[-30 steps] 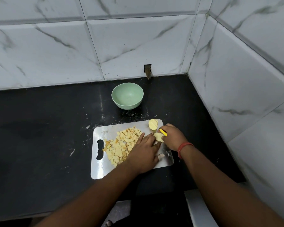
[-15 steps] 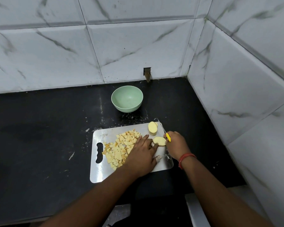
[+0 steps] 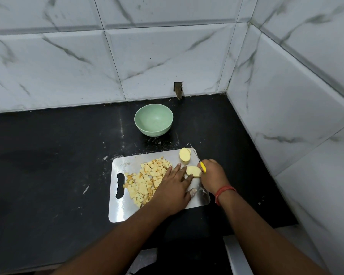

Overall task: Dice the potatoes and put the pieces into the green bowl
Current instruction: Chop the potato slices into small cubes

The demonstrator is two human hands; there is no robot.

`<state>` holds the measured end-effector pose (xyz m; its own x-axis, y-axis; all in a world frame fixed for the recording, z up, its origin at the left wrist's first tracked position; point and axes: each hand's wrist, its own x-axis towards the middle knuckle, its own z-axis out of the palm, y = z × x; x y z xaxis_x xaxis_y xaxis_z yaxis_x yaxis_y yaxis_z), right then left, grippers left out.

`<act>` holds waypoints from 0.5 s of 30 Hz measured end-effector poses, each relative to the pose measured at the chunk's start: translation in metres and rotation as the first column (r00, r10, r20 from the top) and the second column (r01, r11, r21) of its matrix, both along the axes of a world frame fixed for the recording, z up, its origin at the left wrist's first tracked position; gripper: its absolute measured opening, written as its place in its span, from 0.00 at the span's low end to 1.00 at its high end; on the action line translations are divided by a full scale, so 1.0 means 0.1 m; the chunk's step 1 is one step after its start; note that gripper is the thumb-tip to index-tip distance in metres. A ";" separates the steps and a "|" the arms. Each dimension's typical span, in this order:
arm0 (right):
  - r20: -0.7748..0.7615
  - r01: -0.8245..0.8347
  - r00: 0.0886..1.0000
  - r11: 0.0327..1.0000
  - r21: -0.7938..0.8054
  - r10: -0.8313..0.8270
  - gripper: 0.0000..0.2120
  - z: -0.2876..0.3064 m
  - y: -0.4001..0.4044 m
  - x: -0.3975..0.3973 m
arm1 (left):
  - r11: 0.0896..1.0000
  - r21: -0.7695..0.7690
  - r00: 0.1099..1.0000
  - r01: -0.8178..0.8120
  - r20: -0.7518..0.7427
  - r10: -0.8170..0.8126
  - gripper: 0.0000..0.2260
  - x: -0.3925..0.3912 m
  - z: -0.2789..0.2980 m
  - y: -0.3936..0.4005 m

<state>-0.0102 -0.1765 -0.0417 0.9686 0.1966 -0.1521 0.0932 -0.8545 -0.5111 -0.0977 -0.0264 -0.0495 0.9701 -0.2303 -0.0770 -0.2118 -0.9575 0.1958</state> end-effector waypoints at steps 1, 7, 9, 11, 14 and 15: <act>-0.003 0.000 1.000 1.000 -0.001 0.000 0.13 0.00 0.00 0.00 | 1.000 -0.003 1.000 0.006 -0.005 -0.006 0.29 0.01 0.01 0.00; -0.011 0.008 1.000 1.000 -0.003 -0.008 0.12 0.00 0.02 0.00 | 1.000 -0.024 1.000 0.003 -0.030 -0.004 0.27 0.02 0.03 -0.03; -0.011 0.008 1.000 1.000 -0.001 -0.008 0.12 0.00 0.02 0.00 | 1.000 -0.020 0.999 0.000 -0.037 -0.001 0.27 0.02 0.03 -0.02; -0.008 0.005 1.000 1.000 0.002 -0.005 0.12 0.00 0.02 -0.01 | 1.000 -0.012 0.999 0.005 -0.043 -0.006 0.27 0.02 0.04 -0.02; -0.013 0.008 1.000 1.000 0.004 -0.008 0.13 0.00 0.02 -0.01 | 1.000 -0.012 0.999 0.013 -0.038 -0.014 0.28 0.01 0.03 -0.02; -0.017 0.010 1.000 1.000 0.009 -0.010 0.14 0.00 0.02 -0.01 | 1.000 -0.010 0.999 0.017 -0.034 -0.017 0.28 0.01 0.02 -0.03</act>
<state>-0.0108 -0.1742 -0.0415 0.9677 0.1888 -0.1669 0.0761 -0.8504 -0.5206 -0.0969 -0.0291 -0.0472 0.9629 -0.2477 -0.1072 -0.2212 -0.9518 0.2125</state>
